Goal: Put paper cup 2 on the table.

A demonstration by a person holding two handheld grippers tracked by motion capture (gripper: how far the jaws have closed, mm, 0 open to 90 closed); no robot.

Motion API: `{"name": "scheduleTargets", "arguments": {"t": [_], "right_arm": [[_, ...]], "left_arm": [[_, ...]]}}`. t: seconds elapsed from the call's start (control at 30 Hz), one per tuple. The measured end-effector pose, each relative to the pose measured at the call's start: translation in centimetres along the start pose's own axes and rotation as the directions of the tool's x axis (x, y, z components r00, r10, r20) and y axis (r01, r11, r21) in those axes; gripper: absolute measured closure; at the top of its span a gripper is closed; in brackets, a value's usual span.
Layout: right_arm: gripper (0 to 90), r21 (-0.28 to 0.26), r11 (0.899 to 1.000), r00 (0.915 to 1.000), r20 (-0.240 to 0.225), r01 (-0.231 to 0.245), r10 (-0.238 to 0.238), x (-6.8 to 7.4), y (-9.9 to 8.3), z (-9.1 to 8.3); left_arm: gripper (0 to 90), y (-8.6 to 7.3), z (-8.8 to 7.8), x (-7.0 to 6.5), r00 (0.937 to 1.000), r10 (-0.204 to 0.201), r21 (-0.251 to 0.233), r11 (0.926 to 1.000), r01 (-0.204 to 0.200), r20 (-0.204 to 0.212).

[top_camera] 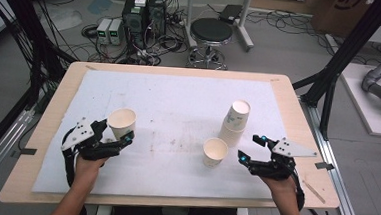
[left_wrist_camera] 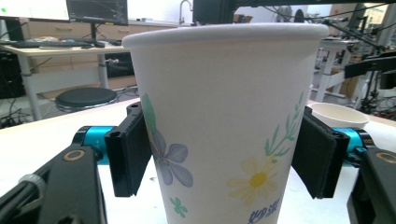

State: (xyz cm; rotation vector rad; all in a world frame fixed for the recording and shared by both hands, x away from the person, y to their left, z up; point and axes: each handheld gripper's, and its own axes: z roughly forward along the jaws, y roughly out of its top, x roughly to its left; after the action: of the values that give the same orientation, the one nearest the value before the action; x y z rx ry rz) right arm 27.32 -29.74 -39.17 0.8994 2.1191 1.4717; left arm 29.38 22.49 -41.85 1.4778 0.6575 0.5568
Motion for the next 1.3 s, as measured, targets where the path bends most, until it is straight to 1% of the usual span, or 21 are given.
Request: {"name": "scheduleTargets", "arguments": {"t": [0.07, 0.13, 0.23, 0.3, 0.47, 0.53, 0.6, 0.67, 0.77, 0.87, 0.9, 0.93, 0.97, 1.03, 1.13, 1.17, 1.23, 1.27, 1.3], "right_arm": [[22.3, -0.004, 1.000, 1.0000, -0.001, -0.001, 0.001, 0.0, 0.0, -0.1], [22.3, -0.006, 1.000, 1.0000, 0.000, 0.000, 0.000, 0.0, 0.0, -0.1], [22.3, -0.002, 1.000, 1.0000, -0.005, 0.005, -0.005, 0.0, 0.0, 0.0], [22.3, 0.000, 1.000, 1.0000, -0.003, 0.003, -0.003, 0.0, 0.0, 0.0], [22.3, 0.000, 1.000, 1.0000, -0.007, -0.002, 0.002, 0.1, 0.0, 0.0], [22.3, 0.002, 1.000, 1.0000, -0.008, 0.003, -0.003, 0.1, 0.0, 0.1], [22.3, 0.006, 1.000, 0.9999, -0.010, -0.002, 0.002, 0.1, 0.0, 0.1], [22.3, 0.004, 1.000, 0.9999, -0.011, 0.005, -0.005, 0.1, 0.0, 0.2], [22.3, 0.005, 1.000, 0.9999, -0.013, 0.004, -0.004, 0.1, 0.0, 0.1], [22.3, 0.004, 1.000, 0.9999, -0.014, 0.001, -0.001, 0.1, -0.1, 0.1], [22.3, 0.003, 1.000, 0.9999, -0.013, 0.002, -0.002, 0.1, -0.1, 0.1], [22.3, 0.004, 1.000, 0.9999, -0.013, 0.002, -0.002, 0.1, -0.1, 0.1], [22.3, 0.004, 1.000, 0.9999, -0.014, 0.001, -0.001, 0.1, -0.1, 0.1], [22.3, 0.004, 1.000, 0.9999, -0.015, 0.007, -0.007, 0.1, -0.1, 0.1], [22.3, 0.007, 1.000, 0.9998, -0.019, 0.006, -0.006, 0.2, 0.0, 0.2], [22.3, 0.008, 1.000, 0.9998, -0.020, 0.003, -0.003, 0.2, 0.0, 0.1], [22.3, 0.006, 1.000, 0.9998, -0.021, 0.005, -0.005, 0.1, 0.0, 0.1], [22.3, 0.005, 1.000, 0.9998, -0.021, 0.006, -0.006, 0.1, 0.0, 0.1], [22.3, 0.006, 1.000, 0.9998, -0.021, 0.007, -0.007, 0.1, 0.0, 0.1]], "left_arm": [[28.9, 0.0, 0.0, 0.4, 0.9998, -0.010, -0.001, 0.9999, 0.010, -0.014], [29.1, -0.2, 0.1, 1.0, 0.9993, -0.012, 0.002, 0.9999, 0.012, -0.035], [29.2, -0.4, 0.4, 1.5, 0.9982, -0.019, 0.008, 0.9998, 0.020, -0.057], [29.3, -0.7, 0.7, 1.9, 0.9978, -0.032, 0.010, 0.9994, 0.032, -0.058], [29.3, -1.5, 1.9, 2.6, 0.9952, -0.059, 0.031, 0.9976, 0.061, -0.079], [29.3, -1.8, 2.3, 2.7, 0.9945, -0.058, 0.048, 0.9969, 0.062, -0.087], [29.3, -2.1, 2.8, 2.9, 0.9946, -0.045, 0.072, 0.9961, 0.052, -0.093], [29.4, -2.5, 3.3, 2.9, 0.9948, -0.041, 0.103, 0.9935, 0.050, -0.093], [29.5, -2.9, 4.0, 2.9, 0.9941, -0.024, 0.155, 0.9871, 0.041, -0.106], [29.7, -3.2, 4.4, 2.9, 0.9924, -0.004, 0.197, 0.9800, 0.028, -0.123], [29.8, -3.2, 4.5, 2.9, 0.9917, -0.004, 0.203, 0.9786, 0.030, -0.129], [30.0, -3.1, 4.6, 2.9, 0.9904, 0.001, 0.219, 0.9753, 0.030, -0.138], [30.1, -3.1, 4.7, 2.8, 0.9883, 0.006, 0.241, 0.9699, 0.031, -0.153], [30.5, -3.0, 5.0, 2.8, 0.9832, 0.007, 0.296, 0.9541, 0.048, -0.182], [30.9, -3.0, 5.2, 2.7, 0.9770, 0.021, 0.339, 0.9393, 0.053, -0.212], [30.9, -3.0, 5.2, 2.6, 0.9750, 0.032, 0.364, 0.9301, 0.051, -0.220], [30.9, -3.0, 5.3, 2.4, 0.9731, 0.056, 0.398, 0.9163, 0.039, -0.224], [30.8, -3.0, 5.3, 2.2, 0.9710, 0.066, 0.412, 0.9103, 0.036, -0.230], [30.8, -2.9, 5.2, 2.1, 0.9690, 0.069, 0.420, 0.9065, 0.038, -0.237]]}}
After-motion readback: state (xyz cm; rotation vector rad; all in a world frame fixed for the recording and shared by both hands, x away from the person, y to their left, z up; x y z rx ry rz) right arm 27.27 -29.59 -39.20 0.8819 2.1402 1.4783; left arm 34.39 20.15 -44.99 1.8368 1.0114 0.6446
